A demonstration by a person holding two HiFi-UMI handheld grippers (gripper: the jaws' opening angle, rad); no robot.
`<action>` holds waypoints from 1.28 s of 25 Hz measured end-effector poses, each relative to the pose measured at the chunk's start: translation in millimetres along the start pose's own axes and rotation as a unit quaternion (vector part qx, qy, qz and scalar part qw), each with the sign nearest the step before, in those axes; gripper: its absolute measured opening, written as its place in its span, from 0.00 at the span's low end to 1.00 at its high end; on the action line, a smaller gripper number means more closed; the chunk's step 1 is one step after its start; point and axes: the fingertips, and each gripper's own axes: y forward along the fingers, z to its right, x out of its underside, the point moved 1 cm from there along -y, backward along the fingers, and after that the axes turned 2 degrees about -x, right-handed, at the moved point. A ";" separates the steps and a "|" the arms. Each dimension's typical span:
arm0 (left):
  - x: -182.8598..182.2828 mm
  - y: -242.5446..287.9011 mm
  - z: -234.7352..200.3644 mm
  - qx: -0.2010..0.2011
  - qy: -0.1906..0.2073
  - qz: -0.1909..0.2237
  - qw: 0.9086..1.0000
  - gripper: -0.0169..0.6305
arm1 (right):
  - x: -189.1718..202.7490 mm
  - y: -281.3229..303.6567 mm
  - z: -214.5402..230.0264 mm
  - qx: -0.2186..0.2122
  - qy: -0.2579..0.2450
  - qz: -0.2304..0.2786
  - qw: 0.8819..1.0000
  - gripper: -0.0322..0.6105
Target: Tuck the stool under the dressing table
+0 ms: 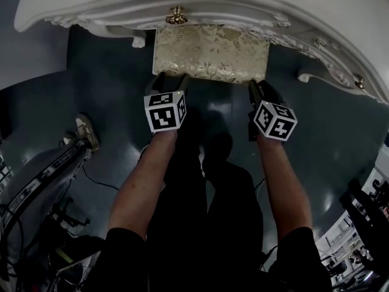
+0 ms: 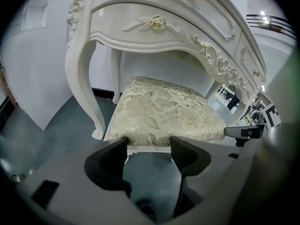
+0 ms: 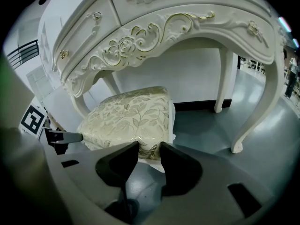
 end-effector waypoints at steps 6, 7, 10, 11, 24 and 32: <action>-30.2 18.1 -9.2 -0.004 0.003 0.020 1.000 0.48 | -24.9 19.8 -1.9 -0.012 -0.002 0.022 1.000 0.31; -33.9 21.5 -9.1 -0.003 0.003 0.022 1.000 0.48 | -29.3 23.4 -0.4 -0.011 -0.003 0.025 1.000 0.31; -39.7 28.0 -2.8 0.005 0.002 0.029 1.000 0.48 | -41.5 29.8 8.3 0.001 -0.008 0.041 0.999 0.31; -39.5 28.2 0.2 0.007 0.000 0.032 0.999 0.48 | -44.3 29.9 11.2 0.005 -0.010 0.045 0.999 0.31; -62.1 42.2 -6.1 -0.022 -0.002 0.054 0.998 0.48 | -59.5 41.1 9.0 -0.026 -0.015 0.055 0.998 0.31; -99.3 55.5 -18.2 -0.028 0.020 0.070 0.997 0.42 | -76.3 56.2 -3.7 -0.041 -0.023 0.063 0.997 0.30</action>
